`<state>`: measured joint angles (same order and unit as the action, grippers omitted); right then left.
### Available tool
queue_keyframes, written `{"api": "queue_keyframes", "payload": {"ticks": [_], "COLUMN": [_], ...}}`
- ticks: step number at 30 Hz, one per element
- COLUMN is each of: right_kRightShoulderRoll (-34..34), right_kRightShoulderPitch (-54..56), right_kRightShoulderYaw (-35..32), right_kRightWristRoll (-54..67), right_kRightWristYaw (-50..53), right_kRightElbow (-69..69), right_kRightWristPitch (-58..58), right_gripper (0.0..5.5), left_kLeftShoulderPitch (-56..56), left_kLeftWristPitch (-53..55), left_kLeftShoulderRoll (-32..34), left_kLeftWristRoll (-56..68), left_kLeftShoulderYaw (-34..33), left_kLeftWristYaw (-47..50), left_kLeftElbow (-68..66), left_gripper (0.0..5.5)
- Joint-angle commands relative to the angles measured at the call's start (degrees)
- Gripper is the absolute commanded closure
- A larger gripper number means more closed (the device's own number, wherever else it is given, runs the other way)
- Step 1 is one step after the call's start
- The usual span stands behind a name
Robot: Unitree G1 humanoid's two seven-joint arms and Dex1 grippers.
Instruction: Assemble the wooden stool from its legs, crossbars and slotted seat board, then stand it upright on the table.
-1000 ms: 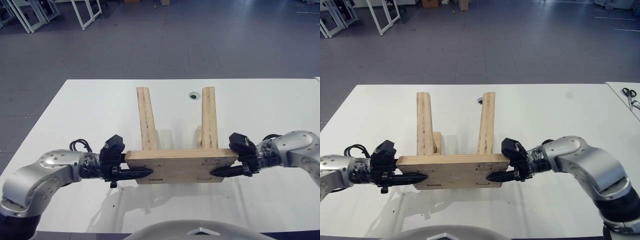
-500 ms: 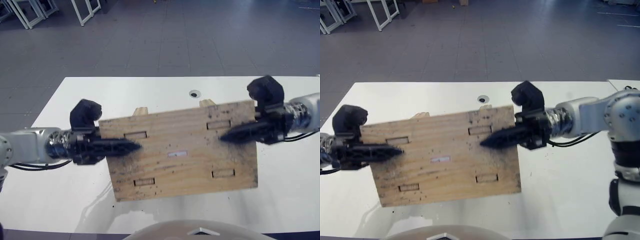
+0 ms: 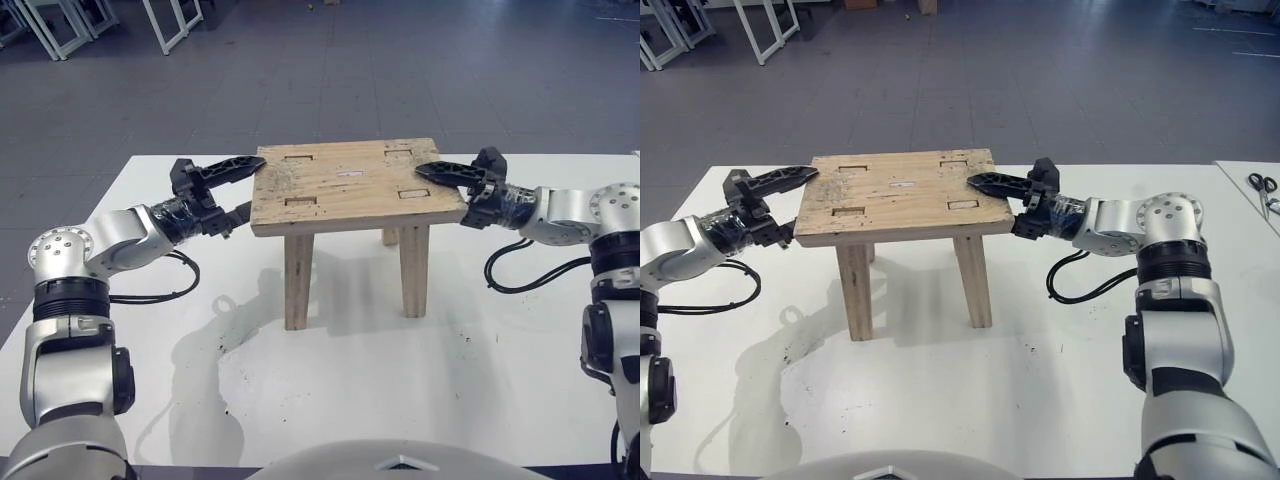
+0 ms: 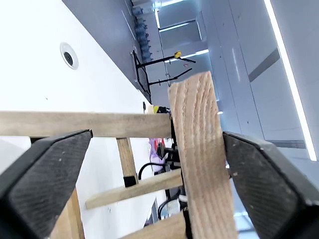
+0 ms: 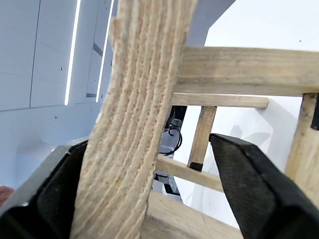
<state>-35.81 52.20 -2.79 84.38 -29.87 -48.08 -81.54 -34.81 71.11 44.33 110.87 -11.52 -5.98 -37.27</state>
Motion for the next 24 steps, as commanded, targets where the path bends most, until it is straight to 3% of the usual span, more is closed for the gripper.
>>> {"api": "queue_keyframes", "payload": {"ticks": [1,3,5,6,8,10,12,16,24], "right_kRightShoulderRoll": [-2.70,-1.95,2.27,4.35,4.81,4.35,8.44,10.27,17.12], "right_kRightShoulderPitch": [-0.61,-3.55,-10.83,-15.64,-25.37,-32.80,-38.38,-44.07,-46.91], "right_kRightShoulderYaw": [-9.02,-14.93,-18.62,-16.26,-4.67,4.11,3.58,6.97,5.01], "right_kRightWristRoll": [-3.03,-3.07,-6.73,-14.39,-35.03,-49.57,-54.27,-64.41,-67.68], "right_kRightWristYaw": [0.80,2.84,8.39,14.27,25.06,31.56,34.65,34.89,33.61], "right_kRightElbow": [-2.23,-0.29,10.99,20.26,39.18,51.09,56.10,60.47,63.48], "right_kRightWristPitch": [2.77,6.00,15.34,22.49,35.19,42.31,48.40,56.51,56.53], "right_gripper": [1.70,1.70,1.70,1.70,1.70,1.70,1.70,1.70,1.70], "left_kLeftShoulderPitch": [3.40,7.90,12.98,15.90,21.89,26.52,29.87,33.55,34.87], "left_kLeftWristPitch": [-5.26,-11.57,-23.08,-28.78,-39.49,-45.99,-48.74,-52.22,-50.73], "left_kLeftShoulderRoll": [-1.53,-4.89,-9.19,-10.30,-10.57,-12.31,-16.14,-19.97,-23.71], "left_kLeftWristRoll": [-0.45,-5.27,-21.50,-32.18,-55.10,-68.31,-72.85,-80.39,-85.12], "left_kLeftShoulderYaw": [-8.77,-11.57,-8.74,-5.42,3.34,8.82,9.25,9.57,9.06], "left_kLeftWristYaw": [1.89,4.15,8.30,11.21,16.00,18.27,21.27,21.26,14.67], "left_kLeftElbow": [3.90,13.99,27.60,33.54,43.71,51.22,55.42,57.04,59.19], "left_gripper": [0.79,0.79,0.79,0.79,0.79,0.79,0.79,0.79,0.79]}}
